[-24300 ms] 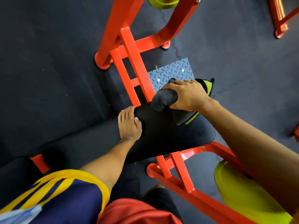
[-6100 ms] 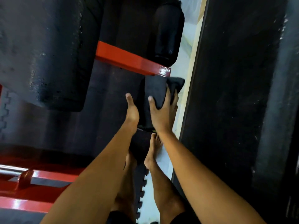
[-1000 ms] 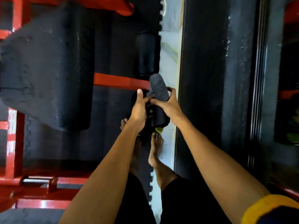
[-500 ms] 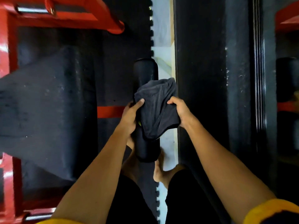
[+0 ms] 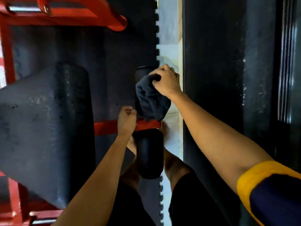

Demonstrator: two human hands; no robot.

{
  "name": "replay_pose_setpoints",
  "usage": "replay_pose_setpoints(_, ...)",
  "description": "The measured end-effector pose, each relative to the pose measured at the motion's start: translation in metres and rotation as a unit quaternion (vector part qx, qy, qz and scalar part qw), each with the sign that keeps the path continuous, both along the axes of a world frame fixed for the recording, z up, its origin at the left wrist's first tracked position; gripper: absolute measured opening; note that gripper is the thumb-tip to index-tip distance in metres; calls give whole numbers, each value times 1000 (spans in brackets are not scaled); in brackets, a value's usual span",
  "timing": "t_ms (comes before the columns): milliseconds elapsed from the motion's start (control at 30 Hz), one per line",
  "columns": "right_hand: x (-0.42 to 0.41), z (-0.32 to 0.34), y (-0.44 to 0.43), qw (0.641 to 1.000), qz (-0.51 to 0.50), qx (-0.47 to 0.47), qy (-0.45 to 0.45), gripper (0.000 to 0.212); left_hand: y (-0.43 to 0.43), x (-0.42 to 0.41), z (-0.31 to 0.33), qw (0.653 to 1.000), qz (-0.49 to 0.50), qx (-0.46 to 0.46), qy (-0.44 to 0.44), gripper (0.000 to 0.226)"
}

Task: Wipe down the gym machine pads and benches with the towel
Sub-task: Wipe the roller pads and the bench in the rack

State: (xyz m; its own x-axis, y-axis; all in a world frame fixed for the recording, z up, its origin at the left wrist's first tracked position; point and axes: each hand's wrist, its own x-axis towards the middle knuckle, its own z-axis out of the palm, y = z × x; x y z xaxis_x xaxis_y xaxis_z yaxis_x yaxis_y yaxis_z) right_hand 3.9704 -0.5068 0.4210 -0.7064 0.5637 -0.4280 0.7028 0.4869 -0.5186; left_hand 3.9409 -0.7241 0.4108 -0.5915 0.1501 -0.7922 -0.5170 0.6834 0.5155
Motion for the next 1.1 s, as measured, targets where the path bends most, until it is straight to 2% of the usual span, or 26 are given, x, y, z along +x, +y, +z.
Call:
replay_pose_setpoints(67,0,-15,-8,997,-36,33,57,28,8,-17,2,999,7,7,46,14)
replay_pose_setpoints(133,7,-28,-22,987,-97,58,117,33,24,-28,2,999,17,36,30,18)
replay_pose_setpoints(200,11,-43,-40,977,-136,79,147,39,43,-36,-8,999,4,48,7,32)
replay_pose_setpoints(267,17,-48,-57,976,-147,67,145,55,55,-42,-21,997,32,63,-41,45)
replay_pose_setpoints(367,21,-56,-69,979,-157,38,125,83,60,-42,-42,973,85,117,-177,66)
replay_pose_setpoints(433,14,-58,-63,984,-150,30,89,93,64,-41,-55,966,127,151,-167,71)
replay_pose_setpoints(533,-10,-62,-36,986,-157,-7,55,88,68,-40,-55,966,147,164,-132,71)
replay_pose_setpoints(600,-31,-66,-15,978,-200,-39,52,76,71,-38,-52,965,131,191,-127,60)
replay_pose_setpoints(700,-45,-71,-4,962,-262,-45,54,69,70,-36,-52,963,113,209,-127,63)
replay_pose_setpoints(833,-8,-56,-58,975,-207,45,67,89,68,-40,-57,961,114,210,-136,67)
replay_pose_setpoints(967,47,-47,-116,971,-239,-19,-8,108,68,-39,-59,952,141,234,-140,54)
replay_pose_setpoints(1033,55,-46,-126,966,-257,-39,1,102,67,-41,-59,955,134,231,-131,55)
replay_pose_setpoints(1100,39,-48,-112,967,-253,-4,21,87,65,-40,-58,959,122,226,-120,72)
